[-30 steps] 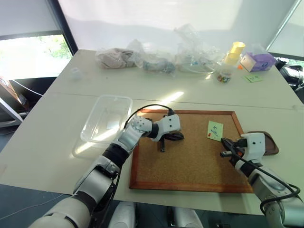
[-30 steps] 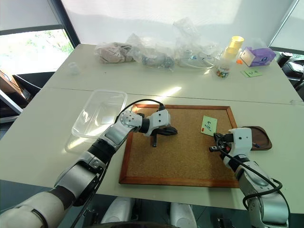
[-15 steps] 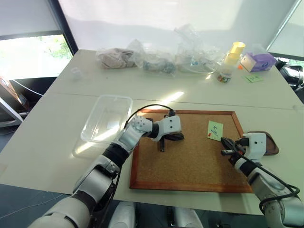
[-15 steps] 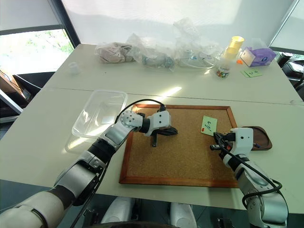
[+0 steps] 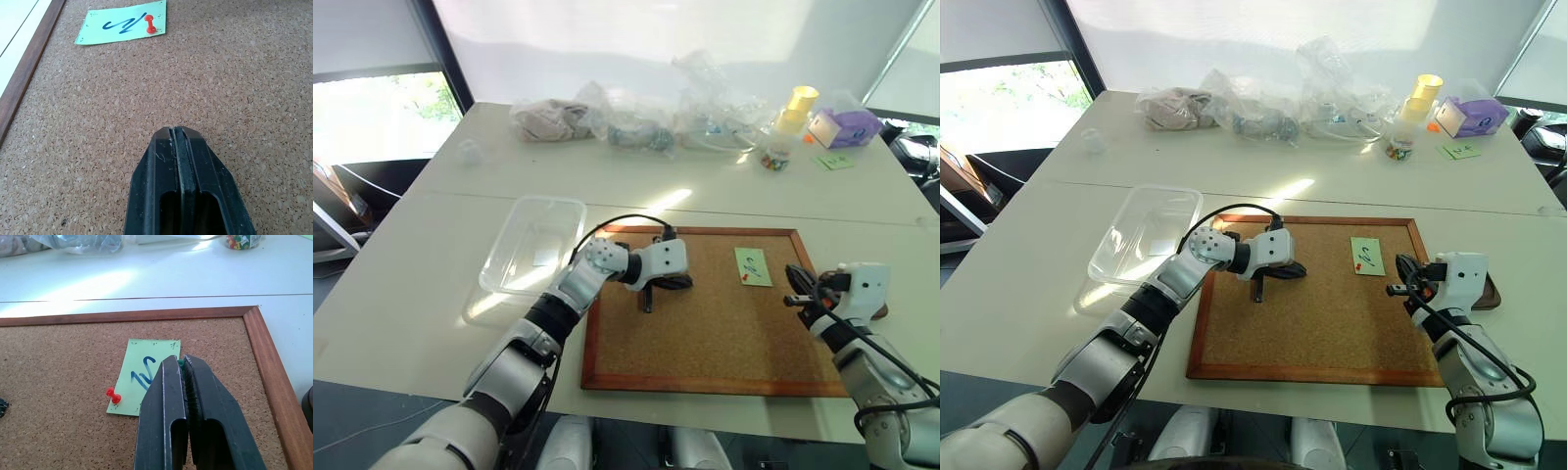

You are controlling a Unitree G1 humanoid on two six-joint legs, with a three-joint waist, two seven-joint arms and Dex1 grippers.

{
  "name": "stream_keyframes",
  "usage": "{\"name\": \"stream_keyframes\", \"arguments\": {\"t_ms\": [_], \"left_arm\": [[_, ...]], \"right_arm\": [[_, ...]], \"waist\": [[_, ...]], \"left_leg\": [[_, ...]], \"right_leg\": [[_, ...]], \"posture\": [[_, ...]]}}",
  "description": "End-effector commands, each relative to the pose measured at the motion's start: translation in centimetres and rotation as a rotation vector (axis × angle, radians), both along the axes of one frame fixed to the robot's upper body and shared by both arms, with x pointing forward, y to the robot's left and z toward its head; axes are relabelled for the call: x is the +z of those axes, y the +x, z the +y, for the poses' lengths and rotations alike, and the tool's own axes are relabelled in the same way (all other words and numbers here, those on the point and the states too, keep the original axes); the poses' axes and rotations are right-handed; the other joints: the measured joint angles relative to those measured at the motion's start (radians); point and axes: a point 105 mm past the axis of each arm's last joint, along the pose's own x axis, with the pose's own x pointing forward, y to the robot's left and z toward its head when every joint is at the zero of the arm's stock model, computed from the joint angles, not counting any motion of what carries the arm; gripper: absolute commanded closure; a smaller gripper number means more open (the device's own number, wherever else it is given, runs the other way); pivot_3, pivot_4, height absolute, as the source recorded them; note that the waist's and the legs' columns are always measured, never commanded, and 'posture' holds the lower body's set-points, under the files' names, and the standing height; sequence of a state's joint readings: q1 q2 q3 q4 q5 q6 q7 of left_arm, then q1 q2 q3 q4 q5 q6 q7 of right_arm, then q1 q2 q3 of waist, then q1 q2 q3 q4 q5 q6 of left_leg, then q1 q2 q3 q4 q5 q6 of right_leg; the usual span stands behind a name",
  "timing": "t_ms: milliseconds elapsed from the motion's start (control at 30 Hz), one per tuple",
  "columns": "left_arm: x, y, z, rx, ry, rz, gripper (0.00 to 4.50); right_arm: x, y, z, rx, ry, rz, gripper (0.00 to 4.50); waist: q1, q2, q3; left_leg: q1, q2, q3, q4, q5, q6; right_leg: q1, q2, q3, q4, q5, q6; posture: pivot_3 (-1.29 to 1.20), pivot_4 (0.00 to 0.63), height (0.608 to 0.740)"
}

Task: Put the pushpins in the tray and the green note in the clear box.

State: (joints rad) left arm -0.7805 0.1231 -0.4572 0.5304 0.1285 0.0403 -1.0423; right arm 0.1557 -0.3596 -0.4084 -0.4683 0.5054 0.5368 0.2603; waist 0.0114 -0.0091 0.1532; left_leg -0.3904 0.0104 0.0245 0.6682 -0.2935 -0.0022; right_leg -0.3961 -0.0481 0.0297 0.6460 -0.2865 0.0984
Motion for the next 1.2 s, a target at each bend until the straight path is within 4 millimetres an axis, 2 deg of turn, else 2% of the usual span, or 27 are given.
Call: {"name": "stream_keyframes", "arguments": {"t_ms": [33,100,200,267,500,667,900,1000,1200], "left_arm": [[-2.3,-0.7,0.4,-0.007,0.082,0.051,4.50],[-2.3,-0.7,0.4,-0.007,0.081,0.051,4.50],[-2.3,-0.7,0.4,-0.006,0.077,0.051,4.50],[-2.3,-0.7,0.4,-0.006,0.076,0.051,4.50],[-2.2,-0.9,0.1,-0.014,0.070,0.053,4.50],[-2.2,-0.9,0.1,-0.010,0.068,0.054,4.50],[-2.2,-0.9,0.2,-0.006,0.067,0.055,4.50],[-2.2,-0.9,0.2,-0.006,0.067,0.057,4.50],[-2.2,-1.0,0.2,-0.008,0.068,0.058,4.50]], "right_arm": [[1.5,-0.3,-0.3,-0.023,0.013,-0.070,4.45],[1.7,-0.4,-0.9,-0.055,0.032,-0.083,4.45],[1.7,-0.6,-3.7,-0.192,0.026,-0.079,4.45],[1.5,-0.7,-4.6,-0.232,0.016,-0.064,4.45],[-0.5,-0.6,-9.2,-0.403,-0.043,0.055,4.45],[-0.9,-0.4,-10.4,-0.453,-0.060,0.079,4.45],[-1.1,-0.1,-10.6,-0.465,-0.058,0.083,4.45],[-1.2,-0.2,-10.7,-0.475,-0.053,0.083,3.50],[-1.1,-0.6,-10.9,-0.492,-0.056,0.077,0.41]], "waist": [[0.000,0.000,0.000],[0.000,0.000,0.000],[0.000,0.000,0.000],[0.000,0.000,0.000],[0.000,0.000,0.000],[0.000,0.001,0.000],[0.000,0.001,0.000],[0.000,0.001,0.000],[0.000,0.001,0.000]], "left_leg": [[0.000,0.000,0.000,0.000,0.000,0.000],[0.000,0.000,0.000,0.000,0.000,0.000],[0.000,0.000,0.000,0.000,0.000,0.000],[0.000,0.000,0.000,0.000,0.000,0.000],[0.000,0.000,0.000,0.000,0.000,0.000],[0.000,0.000,0.000,0.000,0.000,0.000],[0.000,0.000,0.000,0.000,0.000,0.000],[0.000,0.000,0.000,0.000,0.000,0.000],[0.000,0.000,0.000,0.000,0.000,0.000]], "right_leg": [[0.000,0.000,0.000,0.000,0.000,0.000],[0.000,0.000,0.000,0.000,0.000,0.000],[0.000,0.000,0.000,0.000,0.000,0.000],[0.000,0.000,0.000,0.000,0.000,0.000],[0.000,0.000,0.000,0.000,0.000,0.000],[0.000,0.000,0.000,0.000,0.000,0.000],[0.000,0.000,0.000,0.000,0.000,0.000],[0.000,0.000,0.000,0.000,0.000,0.000],[0.000,0.000,0.000,0.000,0.000,0.000]], "posture": [[0.00,0.150,0.740],[0.00,0.150,0.740],[0.00,0.150,0.740],[0.00,0.150,0.740],[0.00,0.150,0.740],[0.00,0.150,0.740],[0.00,0.150,0.740],[0.00,0.150,0.740],[0.00,0.150,0.740]]}}
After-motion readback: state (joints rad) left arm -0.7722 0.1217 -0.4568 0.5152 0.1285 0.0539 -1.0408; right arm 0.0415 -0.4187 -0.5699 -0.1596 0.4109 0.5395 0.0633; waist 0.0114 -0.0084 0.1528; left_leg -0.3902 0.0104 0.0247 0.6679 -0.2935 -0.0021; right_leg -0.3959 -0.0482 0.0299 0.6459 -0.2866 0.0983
